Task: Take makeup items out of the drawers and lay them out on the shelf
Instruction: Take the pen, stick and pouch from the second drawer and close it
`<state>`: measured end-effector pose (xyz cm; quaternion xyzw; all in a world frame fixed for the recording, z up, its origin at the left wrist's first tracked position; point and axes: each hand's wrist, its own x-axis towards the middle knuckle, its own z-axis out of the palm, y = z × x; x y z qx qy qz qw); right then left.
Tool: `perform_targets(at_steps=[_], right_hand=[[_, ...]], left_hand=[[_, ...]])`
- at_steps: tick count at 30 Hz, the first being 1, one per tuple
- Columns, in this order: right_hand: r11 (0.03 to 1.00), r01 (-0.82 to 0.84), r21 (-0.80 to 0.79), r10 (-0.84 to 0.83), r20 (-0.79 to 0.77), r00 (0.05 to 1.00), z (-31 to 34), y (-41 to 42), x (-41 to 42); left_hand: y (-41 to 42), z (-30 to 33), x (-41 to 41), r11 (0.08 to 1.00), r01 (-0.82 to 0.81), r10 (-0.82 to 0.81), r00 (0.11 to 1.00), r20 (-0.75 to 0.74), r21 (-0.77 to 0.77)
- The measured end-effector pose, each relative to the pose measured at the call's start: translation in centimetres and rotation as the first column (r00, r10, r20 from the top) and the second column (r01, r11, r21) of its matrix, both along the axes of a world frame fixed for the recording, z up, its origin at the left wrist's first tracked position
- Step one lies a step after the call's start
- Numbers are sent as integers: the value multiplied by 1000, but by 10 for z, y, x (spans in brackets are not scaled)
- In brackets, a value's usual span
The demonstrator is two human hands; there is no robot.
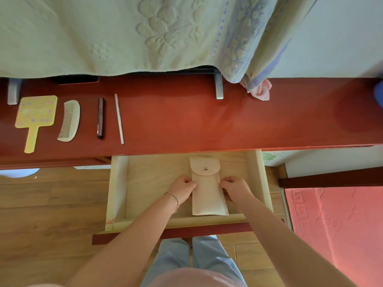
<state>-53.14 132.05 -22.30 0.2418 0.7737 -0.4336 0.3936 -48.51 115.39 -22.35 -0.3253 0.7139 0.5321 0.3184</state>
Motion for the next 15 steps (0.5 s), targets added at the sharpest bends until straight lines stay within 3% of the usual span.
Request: perform_targets(at_steps=[3,6,15], right_hand=[[967,107,-233,-76,138,988,15,1,2],[905,118,-408,-29,217,976,29,1,4],[789,-99,-607,272,201,941,47,1,6]], left_hand=[[-15,12,6,994,5,-4,1000,-4,112],[-29,20,13,969,-20,19,1000,7,247],[-58,44,26,899,185,-199,980,-8,398]])
